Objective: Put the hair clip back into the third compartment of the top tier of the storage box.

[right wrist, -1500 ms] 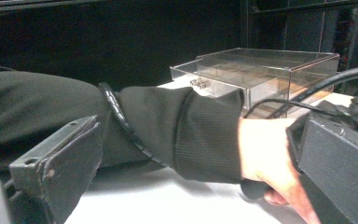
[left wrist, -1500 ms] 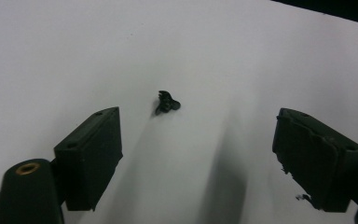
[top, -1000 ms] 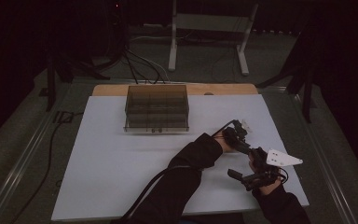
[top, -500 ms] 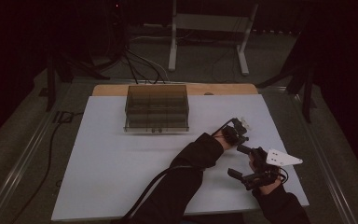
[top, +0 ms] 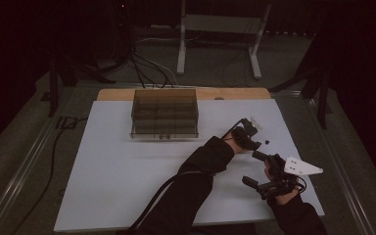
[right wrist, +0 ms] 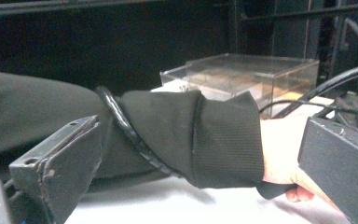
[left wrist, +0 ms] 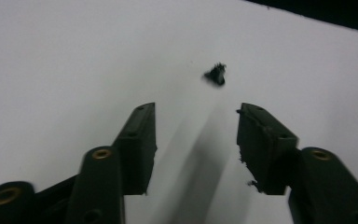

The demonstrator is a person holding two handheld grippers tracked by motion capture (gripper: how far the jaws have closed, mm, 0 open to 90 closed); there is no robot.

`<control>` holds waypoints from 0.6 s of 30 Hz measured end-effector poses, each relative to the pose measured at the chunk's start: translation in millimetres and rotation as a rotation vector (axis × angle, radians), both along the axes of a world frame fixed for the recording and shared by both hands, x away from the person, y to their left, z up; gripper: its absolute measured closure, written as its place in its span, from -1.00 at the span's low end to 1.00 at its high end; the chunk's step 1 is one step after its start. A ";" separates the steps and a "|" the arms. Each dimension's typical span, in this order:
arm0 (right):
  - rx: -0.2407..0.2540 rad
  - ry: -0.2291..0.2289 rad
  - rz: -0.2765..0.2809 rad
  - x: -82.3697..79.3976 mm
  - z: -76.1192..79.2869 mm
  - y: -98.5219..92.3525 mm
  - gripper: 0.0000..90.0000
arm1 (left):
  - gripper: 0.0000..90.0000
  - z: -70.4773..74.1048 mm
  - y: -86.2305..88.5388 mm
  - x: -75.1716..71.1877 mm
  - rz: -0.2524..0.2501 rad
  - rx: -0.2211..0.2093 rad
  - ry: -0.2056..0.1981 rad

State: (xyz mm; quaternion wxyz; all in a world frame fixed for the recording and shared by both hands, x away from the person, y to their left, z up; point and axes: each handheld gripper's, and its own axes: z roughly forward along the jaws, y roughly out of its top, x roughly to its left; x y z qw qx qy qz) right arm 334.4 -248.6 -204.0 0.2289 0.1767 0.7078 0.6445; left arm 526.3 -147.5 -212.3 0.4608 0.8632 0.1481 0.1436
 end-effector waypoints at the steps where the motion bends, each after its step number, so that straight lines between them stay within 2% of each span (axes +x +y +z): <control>1: 0.012 -0.003 0.000 -0.8 1.1 -1.6 -1.00 | 0.04 0.5 -0.8 1.7 0.007 -0.001 0.001; 2: 0.020 -0.007 -0.010 -1.3 2.1 -2.8 -1.00 | 0.00 0.6 -2.2 3.5 0.012 -0.013 0.008; 6: 0.047 -0.026 -0.031 -2.3 6.0 -7.8 -1.00 | -0.05 0.6 -10.4 6.3 -0.031 -0.050 0.021; 8: 0.067 -0.023 -0.030 -2.7 6.7 -8.9 -1.00 | -0.04 -0.5 -18.9 6.7 -0.041 -0.035 0.007; 10: 0.055 -0.024 -0.026 -2.6 5.9 -7.4 -1.00 | -0.02 -2.6 -28.2 6.9 -0.053 -0.027 0.004; 15: 0.042 -0.019 -0.021 -2.2 4.4 -5.0 -1.00 | 0.08 -8.8 -46.9 9.9 -0.052 0.036 -0.011; 18: 0.044 -0.018 -0.024 -1.5 3.9 -6.2 -1.00 | 0.20 -9.0 -53.6 11.0 -0.052 0.021 -0.020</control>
